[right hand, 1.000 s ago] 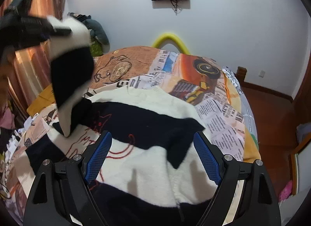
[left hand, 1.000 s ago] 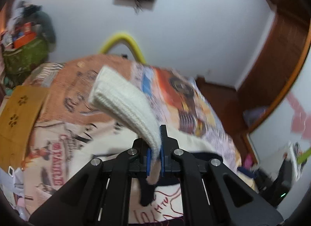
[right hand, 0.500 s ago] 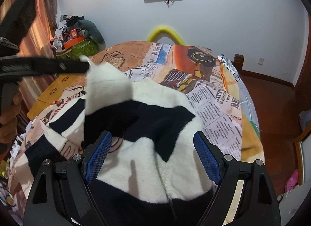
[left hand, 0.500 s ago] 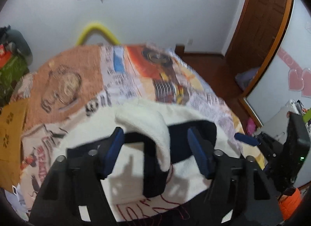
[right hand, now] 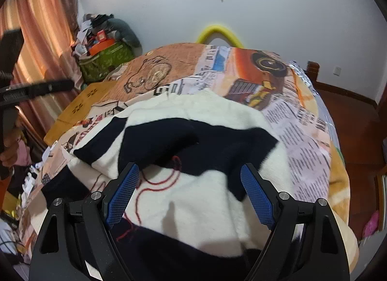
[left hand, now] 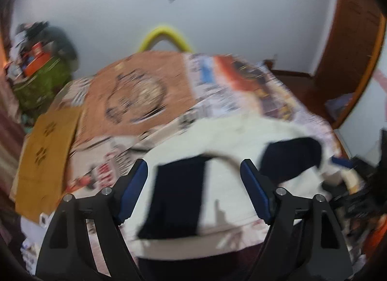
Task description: Fold small clothes
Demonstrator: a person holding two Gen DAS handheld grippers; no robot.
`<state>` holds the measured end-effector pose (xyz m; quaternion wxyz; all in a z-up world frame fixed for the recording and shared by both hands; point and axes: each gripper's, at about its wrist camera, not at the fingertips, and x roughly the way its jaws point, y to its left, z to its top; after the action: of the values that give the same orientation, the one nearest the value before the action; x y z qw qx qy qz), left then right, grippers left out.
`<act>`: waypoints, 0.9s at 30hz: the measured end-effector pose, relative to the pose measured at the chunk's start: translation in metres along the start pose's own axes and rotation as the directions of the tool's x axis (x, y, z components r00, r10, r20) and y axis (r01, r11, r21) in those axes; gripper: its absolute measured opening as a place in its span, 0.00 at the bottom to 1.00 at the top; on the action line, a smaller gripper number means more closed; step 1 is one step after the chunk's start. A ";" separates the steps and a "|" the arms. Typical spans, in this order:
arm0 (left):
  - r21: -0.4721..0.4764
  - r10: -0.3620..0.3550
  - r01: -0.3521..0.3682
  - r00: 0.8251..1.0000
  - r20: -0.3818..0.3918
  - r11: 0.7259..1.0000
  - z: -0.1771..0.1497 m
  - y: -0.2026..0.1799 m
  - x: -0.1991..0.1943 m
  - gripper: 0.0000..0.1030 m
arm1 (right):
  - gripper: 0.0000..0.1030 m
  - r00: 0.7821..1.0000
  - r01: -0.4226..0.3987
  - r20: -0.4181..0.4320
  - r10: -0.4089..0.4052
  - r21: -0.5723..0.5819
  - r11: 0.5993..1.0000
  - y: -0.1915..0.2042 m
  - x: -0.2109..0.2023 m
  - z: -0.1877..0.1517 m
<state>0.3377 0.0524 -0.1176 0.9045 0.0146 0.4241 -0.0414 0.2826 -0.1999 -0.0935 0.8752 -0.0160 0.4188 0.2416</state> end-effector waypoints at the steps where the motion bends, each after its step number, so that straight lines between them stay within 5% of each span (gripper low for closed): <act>1: -0.006 0.027 -0.027 0.999 -0.021 1.000 -0.008 0.013 0.005 0.76 | 0.81 1.000 0.001 -0.004 -0.001 -0.014 1.000 0.005 0.003 0.003; 8: -0.054 0.172 -0.185 0.967 -0.190 0.981 -0.076 0.094 0.043 0.76 | 0.81 0.999 -0.024 -0.032 0.021 -0.090 0.996 0.044 0.039 0.029; 13: -0.128 0.131 -0.170 0.954 -0.268 0.977 -0.116 0.129 0.065 0.76 | 0.81 0.996 -0.019 -0.086 0.006 -0.150 0.989 0.074 0.079 0.048; 19: -0.135 0.041 -0.088 0.947 -0.319 0.987 -0.131 0.125 0.090 0.77 | 0.76 0.983 0.072 -0.145 -0.116 -0.280 0.957 0.102 0.130 0.063; 22: -0.117 0.050 -0.090 0.951 -0.305 0.989 -0.128 0.117 0.097 0.83 | 0.55 0.965 0.132 -0.167 -0.203 -0.361 0.923 0.109 0.153 0.065; 24: -0.136 0.035 -0.079 0.954 -0.299 0.988 -0.125 0.118 0.100 0.83 | 0.30 0.955 0.153 -0.175 -0.241 -0.406 0.901 0.110 0.161 0.064; 27: -0.162 0.030 -0.080 0.956 -0.291 0.984 -0.125 0.120 0.103 0.85 | 0.10 0.962 0.147 -0.154 -0.226 -0.406 0.902 0.105 0.153 0.063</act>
<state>0.3182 0.1730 -0.2774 0.8321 -0.0460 0.5522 0.0230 0.3640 -0.0297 -0.1479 0.8277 -0.2542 0.4433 0.2320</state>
